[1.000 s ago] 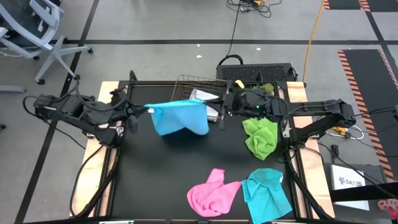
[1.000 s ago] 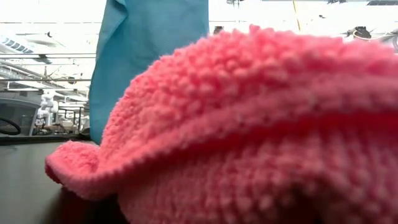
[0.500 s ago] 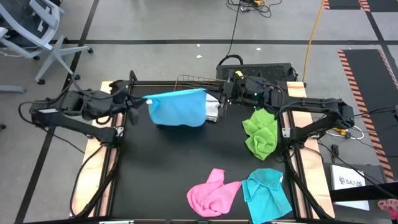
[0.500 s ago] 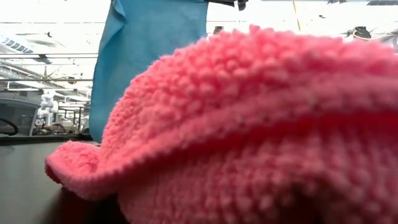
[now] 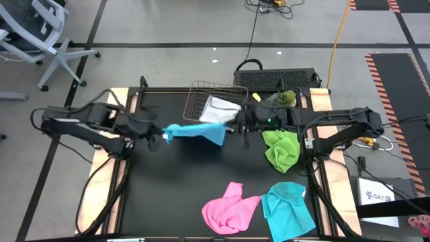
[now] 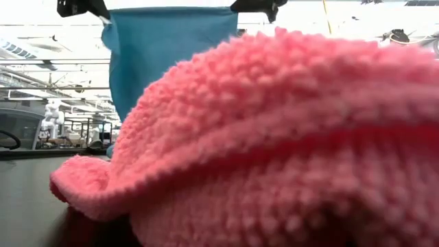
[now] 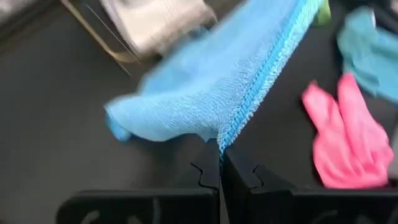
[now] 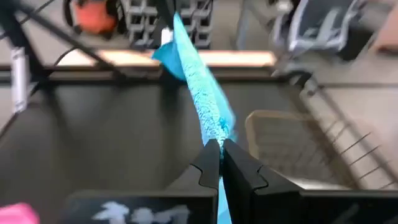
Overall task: Fold microfiber towels
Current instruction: Fold the left blue microfiber cloth
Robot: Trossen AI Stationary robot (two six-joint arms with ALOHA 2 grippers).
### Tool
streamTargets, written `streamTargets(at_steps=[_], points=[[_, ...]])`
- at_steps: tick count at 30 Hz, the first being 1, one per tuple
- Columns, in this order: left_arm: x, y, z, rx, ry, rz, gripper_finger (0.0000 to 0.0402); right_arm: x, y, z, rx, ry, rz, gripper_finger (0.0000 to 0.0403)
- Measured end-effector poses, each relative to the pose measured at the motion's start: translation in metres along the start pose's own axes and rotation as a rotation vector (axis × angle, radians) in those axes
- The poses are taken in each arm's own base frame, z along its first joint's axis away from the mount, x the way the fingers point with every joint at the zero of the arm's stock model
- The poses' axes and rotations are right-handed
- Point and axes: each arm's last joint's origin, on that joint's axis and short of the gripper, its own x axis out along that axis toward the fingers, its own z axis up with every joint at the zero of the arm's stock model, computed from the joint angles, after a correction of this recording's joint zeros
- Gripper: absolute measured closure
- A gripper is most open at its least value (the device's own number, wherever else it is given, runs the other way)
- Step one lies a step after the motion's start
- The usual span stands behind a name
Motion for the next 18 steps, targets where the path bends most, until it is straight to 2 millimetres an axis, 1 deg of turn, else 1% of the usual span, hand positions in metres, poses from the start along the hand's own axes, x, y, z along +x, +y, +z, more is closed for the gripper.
streamTargets(at_steps=[3, 6, 11, 14, 18], points=[[0.016, -0.018, -0.003, 0.018, 0.109, -0.047, 0.0399, -0.002, 0.014, -0.005, 0.05, 0.054, 0.097, 0.0403], [0.032, -0.038, -0.011, 0.012, 0.231, -0.088, 0.0397, -0.004, 0.027, -0.008, 0.102, 0.091, 0.194, 0.0403], [0.055, -0.066, -0.028, -0.042, 0.385, -0.074, 0.0398, -0.006, 0.046, -0.015, 0.167, 0.147, 0.31, 0.0403], [0.064, -0.079, -0.037, -0.082, 0.421, -0.062, 0.0397, -0.001, 0.056, -0.035, 0.2, 0.187, 0.336, 0.0403], [0.072, -0.099, -0.045, -0.134, 0.411, -0.117, 0.0398, 0.008, 0.071, -0.078, 0.286, 0.242, 0.4, 0.0403]])
